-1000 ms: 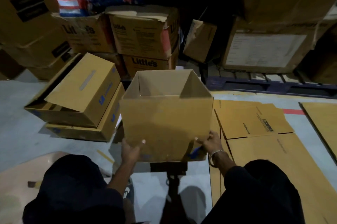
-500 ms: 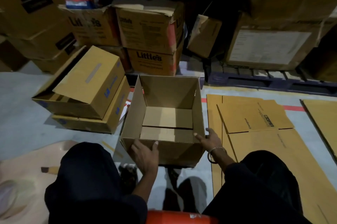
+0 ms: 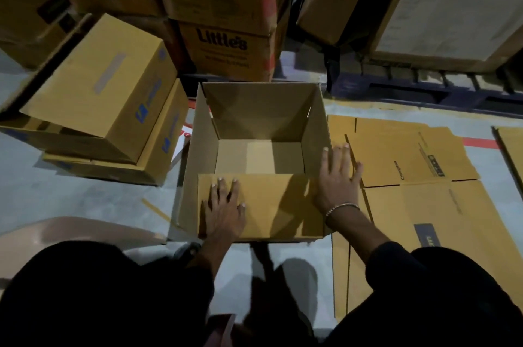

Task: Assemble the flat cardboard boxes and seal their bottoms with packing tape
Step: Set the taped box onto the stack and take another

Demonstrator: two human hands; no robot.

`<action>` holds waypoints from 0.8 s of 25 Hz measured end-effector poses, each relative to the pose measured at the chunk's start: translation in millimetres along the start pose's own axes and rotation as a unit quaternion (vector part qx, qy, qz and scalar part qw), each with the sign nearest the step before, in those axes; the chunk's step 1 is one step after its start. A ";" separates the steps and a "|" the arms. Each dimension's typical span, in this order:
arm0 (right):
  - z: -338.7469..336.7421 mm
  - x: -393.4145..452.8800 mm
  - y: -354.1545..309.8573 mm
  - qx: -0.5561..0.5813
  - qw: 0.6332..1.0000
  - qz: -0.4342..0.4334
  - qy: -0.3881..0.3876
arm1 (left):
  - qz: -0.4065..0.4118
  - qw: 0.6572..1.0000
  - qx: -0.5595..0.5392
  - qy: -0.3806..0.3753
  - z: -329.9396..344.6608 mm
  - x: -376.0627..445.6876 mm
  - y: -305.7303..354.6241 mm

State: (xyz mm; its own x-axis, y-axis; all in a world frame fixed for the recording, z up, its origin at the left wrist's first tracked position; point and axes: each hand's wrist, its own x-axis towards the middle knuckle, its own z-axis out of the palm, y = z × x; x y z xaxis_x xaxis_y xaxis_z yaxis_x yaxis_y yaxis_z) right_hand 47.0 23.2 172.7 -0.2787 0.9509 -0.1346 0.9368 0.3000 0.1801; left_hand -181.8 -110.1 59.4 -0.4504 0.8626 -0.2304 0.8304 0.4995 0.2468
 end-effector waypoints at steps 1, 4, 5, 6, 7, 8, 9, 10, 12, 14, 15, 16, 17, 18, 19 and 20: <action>-1.7 13.8 -12.8 -0.033 0.998 -0.045 -0.017 | -0.007 1.000 0.006 -0.012 14.7 11.3 -16.5; -5.9 83.8 -52.0 -0.058 0.990 -0.117 -0.055 | -0.013 1.000 -0.008 -0.001 50.9 29.8 -62.5; -9.9 114.1 -59.4 -0.042 0.989 -0.132 -0.059 | -0.008 1.000 -0.017 0.018 60.8 32.8 -71.7; -12.2 144.4 -63.3 -0.022 0.989 -0.141 -0.048 | -0.005 0.999 -0.035 0.037 63.4 32.5 -73.7; -13.9 174.9 -66.1 -0.003 0.990 -0.140 -0.021 | -0.001 0.997 -0.049 0.057 69.8 33.6 -73.1; -15.1 202.8 -67.5 0.019 0.991 -0.132 0.019 | 0.000 0.995 -0.073 0.064 73.0 33.8 -69.3; -15.9 226.7 -67.5 0.048 0.991 -0.115 0.048 | 0.008 0.993 -0.092 0.067 76.1 33.9 -66.7; -13.8 246.5 -66.5 0.079 0.990 -0.094 0.062 | 0.013 0.993 -0.095 0.066 78.5 32.1 -66.5; -9.8 269.0 -64.4 0.136 0.986 -0.079 0.047 | 0.021 0.990 -0.087 0.110 85.9 33.2 -70.3; -5.9 270.7 -56.0 0.167 0.981 -0.097 0.025 | 0.002 0.986 -0.124 0.109 88.0 34.9 -71.2; -2.0 265.2 -48.8 0.171 0.979 -0.105 0.032 | -0.005 0.986 -0.134 0.104 90.4 33.9 -72.7; 2.3 258.9 -41.6 0.171 0.977 -0.116 0.044 | -0.004 0.988 -0.122 0.098 92.7 34.6 -73.2; 7.6 249.0 -35.4 0.169 0.976 -0.131 0.041 | -0.002 0.990 -0.106 0.091 93.7 36.5 -73.8; 15.8 237.0 -30.7 0.160 0.976 -0.149 0.016 | -0.014 0.993 -0.089 0.075 90.6 38.4 -71.9; 25.8 221.5 -28.1 0.144 0.974 -0.172 -0.026 | -0.032 0.994 -0.080 0.063 87.2 40.1 -69.5; 38.4 204.5 -26.7 0.122 0.969 -0.197 -0.084 | -0.037 0.996 -0.061 0.054 80.8 40.0 -66.1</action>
State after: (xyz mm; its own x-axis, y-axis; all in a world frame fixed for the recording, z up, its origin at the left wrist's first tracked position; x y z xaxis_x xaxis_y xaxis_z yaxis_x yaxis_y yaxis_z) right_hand -26.9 206.7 102.9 -0.6052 0.7349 -0.3062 0.7930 0.5904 -0.1503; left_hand -228.2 -115.0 -42.2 -0.5474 0.8230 -0.1521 0.7503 0.5630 0.3465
